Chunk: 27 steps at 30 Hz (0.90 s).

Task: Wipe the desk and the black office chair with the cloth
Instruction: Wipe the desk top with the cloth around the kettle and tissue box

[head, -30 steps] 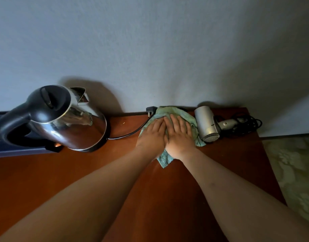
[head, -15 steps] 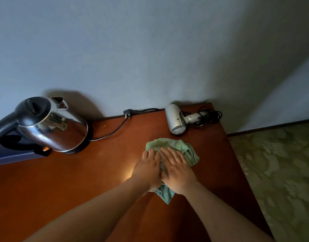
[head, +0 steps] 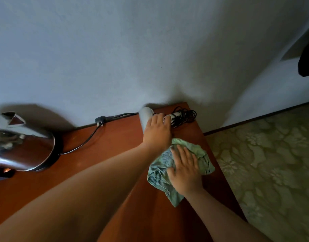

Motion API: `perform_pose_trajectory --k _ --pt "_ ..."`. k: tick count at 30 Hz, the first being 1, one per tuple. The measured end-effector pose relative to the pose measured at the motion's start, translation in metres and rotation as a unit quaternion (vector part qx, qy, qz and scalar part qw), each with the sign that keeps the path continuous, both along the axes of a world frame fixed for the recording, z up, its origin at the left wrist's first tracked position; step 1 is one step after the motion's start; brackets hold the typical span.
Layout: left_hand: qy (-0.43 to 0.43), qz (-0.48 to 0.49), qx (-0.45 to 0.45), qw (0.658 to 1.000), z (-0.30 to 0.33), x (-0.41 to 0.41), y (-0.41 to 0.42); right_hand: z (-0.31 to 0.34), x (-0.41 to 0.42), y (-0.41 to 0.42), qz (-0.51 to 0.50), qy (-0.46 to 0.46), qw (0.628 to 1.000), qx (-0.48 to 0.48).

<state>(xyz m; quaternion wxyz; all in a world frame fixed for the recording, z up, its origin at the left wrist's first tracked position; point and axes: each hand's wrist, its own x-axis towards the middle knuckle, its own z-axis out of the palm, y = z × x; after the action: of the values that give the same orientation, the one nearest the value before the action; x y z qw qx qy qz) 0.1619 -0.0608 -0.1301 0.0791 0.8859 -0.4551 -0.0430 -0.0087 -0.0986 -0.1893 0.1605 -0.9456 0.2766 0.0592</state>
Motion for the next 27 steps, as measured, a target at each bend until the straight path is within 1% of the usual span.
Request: perform_pose_trajectory --k 4,6,9,12,17,20,23,27 --pt "-0.031 -0.012 0.088 0.996 -0.012 0.026 -0.016 -0.006 0.002 -0.001 0.002 -0.013 1.000 -0.010" --pt "-0.048 -0.022 0.108 0.993 -0.014 0.033 -0.023 -0.010 0.007 -0.006 0.009 -0.016 1.000 -0.024" --pt "-0.036 -0.035 0.119 0.992 -0.015 0.042 -0.032 -0.012 0.026 -0.020 0.020 -0.018 0.999 -0.030" --pt "-0.015 -0.037 0.127 0.991 -0.013 0.049 -0.033 -0.012 0.051 -0.038 0.046 0.005 0.998 -0.035" --pt "-0.045 -0.026 0.109 0.993 0.000 0.069 -0.009 -0.015 0.059 -0.040 0.053 0.017 0.995 -0.081" --pt "-0.059 -0.036 0.115 0.991 0.013 0.085 0.021 -0.010 0.066 -0.034 0.065 0.030 0.994 -0.086" --pt "-0.061 -0.024 0.133 0.989 0.021 0.097 0.052 -0.004 0.102 -0.011 0.143 0.046 0.987 -0.057" --pt "-0.056 0.008 0.156 0.986 0.024 0.114 0.091 0.009 0.174 0.054 0.236 0.053 0.970 -0.013"
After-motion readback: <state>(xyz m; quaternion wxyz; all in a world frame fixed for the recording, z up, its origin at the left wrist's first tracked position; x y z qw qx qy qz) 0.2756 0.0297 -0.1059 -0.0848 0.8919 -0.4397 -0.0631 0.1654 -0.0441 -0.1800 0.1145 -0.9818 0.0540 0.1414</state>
